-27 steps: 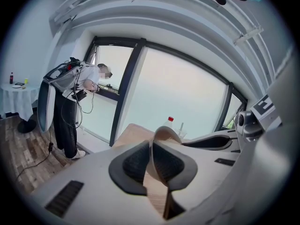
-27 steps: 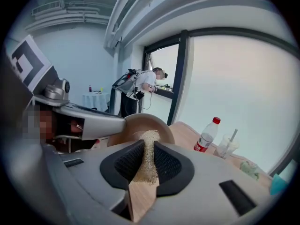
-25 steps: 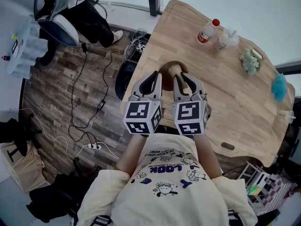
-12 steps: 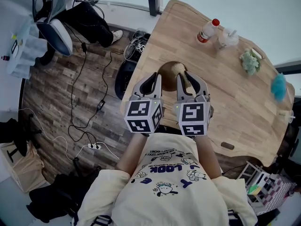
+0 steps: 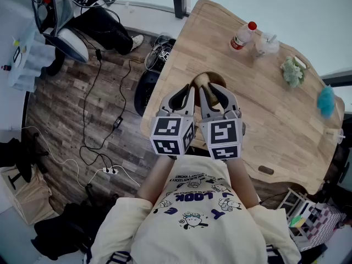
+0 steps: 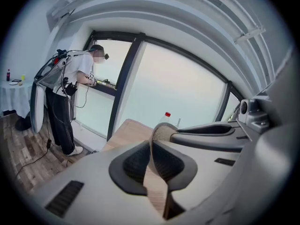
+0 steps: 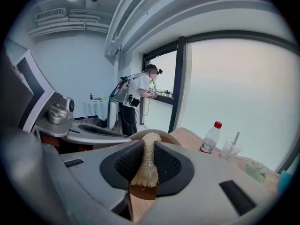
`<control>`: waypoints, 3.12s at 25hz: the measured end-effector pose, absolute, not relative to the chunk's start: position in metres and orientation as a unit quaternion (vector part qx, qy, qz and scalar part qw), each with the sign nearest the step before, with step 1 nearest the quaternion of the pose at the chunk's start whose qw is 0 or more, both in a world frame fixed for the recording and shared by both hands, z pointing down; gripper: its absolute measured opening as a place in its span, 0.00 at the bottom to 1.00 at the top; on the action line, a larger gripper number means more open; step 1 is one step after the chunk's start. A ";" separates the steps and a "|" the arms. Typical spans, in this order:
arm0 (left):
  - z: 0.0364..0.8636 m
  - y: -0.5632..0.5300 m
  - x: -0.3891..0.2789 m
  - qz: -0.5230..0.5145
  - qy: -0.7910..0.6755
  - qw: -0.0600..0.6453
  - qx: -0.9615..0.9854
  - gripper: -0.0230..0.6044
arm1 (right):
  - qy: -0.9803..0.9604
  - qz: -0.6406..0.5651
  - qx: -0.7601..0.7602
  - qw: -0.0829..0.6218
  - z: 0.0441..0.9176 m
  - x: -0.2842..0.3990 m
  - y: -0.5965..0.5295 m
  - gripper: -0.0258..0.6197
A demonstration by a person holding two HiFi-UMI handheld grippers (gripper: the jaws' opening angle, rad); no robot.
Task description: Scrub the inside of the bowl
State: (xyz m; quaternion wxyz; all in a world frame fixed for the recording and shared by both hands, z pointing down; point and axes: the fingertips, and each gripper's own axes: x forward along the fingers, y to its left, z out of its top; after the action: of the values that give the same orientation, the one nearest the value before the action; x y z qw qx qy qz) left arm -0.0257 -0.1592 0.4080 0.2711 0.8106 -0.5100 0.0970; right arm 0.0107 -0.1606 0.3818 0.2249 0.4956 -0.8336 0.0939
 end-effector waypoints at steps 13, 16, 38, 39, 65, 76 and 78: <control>0.400 -0.165 -0.030 0.085 -0.519 0.259 0.810 0.11 | -0.847 0.182 0.472 0.161 0.386 -0.001 -0.154 0.14; 0.400 -0.165 -0.032 0.085 -0.522 0.260 0.808 0.12 | -0.844 0.185 0.475 0.167 0.389 0.002 -0.155 0.14; 0.414 -0.169 -0.058 0.096 -0.550 0.285 0.779 0.12 | -0.812 0.146 0.526 0.207 0.395 0.039 -0.166 0.14; 0.415 -0.170 -0.059 0.096 -0.551 0.286 0.778 0.12 | -0.811 0.146 0.528 0.204 0.394 0.042 -0.166 0.14; 0.417 -0.173 -0.048 0.105 -0.550 0.285 0.778 0.11 | -0.751 0.219 0.612 0.114 0.394 0.112 -0.168 0.14; 0.419 -0.170 -0.033 0.120 -0.537 0.284 0.785 0.11 | -0.734 0.238 0.623 0.126 0.407 0.124 -0.157 0.13; 0.420 -0.170 -0.032 0.121 -0.537 0.284 0.785 0.11 | -0.733 0.240 0.623 0.130 0.410 0.125 -0.155 0.13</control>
State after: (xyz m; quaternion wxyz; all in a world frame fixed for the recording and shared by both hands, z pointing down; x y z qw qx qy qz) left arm -0.0317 -0.1702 0.4202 0.2835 0.7854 -0.5367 0.1214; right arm 0.1246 -0.1554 0.4096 0.1300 0.6231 -0.7328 0.2403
